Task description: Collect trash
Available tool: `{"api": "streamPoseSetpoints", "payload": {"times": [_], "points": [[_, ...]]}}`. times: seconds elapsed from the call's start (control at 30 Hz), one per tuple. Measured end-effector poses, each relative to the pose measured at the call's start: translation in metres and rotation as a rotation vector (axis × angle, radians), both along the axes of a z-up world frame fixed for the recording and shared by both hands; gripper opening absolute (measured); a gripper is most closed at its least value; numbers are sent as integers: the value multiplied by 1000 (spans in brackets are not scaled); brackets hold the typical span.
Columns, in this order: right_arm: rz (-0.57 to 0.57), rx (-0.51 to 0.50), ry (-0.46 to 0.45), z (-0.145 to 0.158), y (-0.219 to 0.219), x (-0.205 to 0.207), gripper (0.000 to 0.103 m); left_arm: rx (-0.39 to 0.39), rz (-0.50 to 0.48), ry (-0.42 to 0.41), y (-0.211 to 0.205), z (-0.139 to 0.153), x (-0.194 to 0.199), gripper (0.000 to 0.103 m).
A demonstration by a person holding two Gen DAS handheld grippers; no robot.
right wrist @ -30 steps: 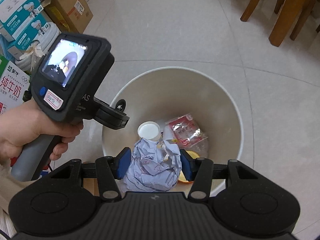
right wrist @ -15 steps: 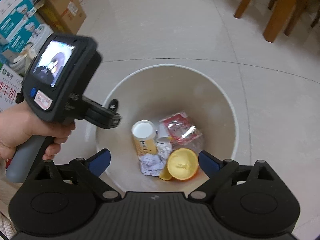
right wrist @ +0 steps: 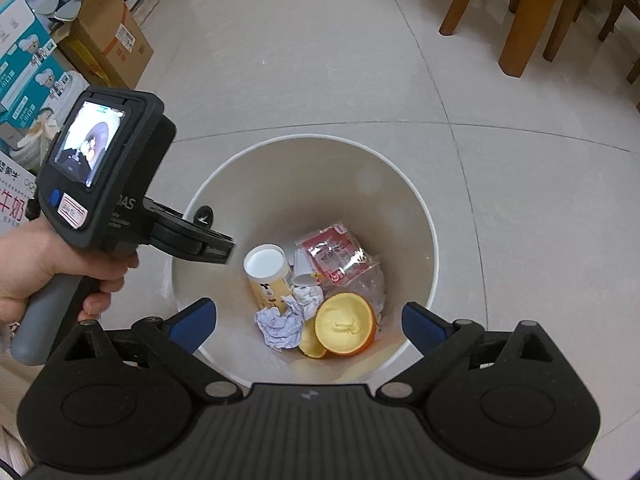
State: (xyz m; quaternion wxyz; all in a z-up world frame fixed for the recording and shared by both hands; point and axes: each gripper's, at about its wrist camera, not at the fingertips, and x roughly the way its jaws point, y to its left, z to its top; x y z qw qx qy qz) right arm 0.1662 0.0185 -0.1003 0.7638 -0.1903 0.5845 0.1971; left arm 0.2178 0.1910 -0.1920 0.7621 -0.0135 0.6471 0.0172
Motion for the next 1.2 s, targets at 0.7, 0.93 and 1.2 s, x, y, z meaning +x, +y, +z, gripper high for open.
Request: {"api": "streamPoseSetpoints", "payload": {"times": [0.7,0.93,1.2], "points": [[-102,-54,-37,-10,-12,-12,103,30,-45,-172,-8,30,-10,92],[-222,-81,-35,-9,-35,-25,103,23,-69,-231,-19,56,-35,94],[-294,-119,-55,-5,-56,-51,103,51,-23,-281,-27,84,-78,98]]}}
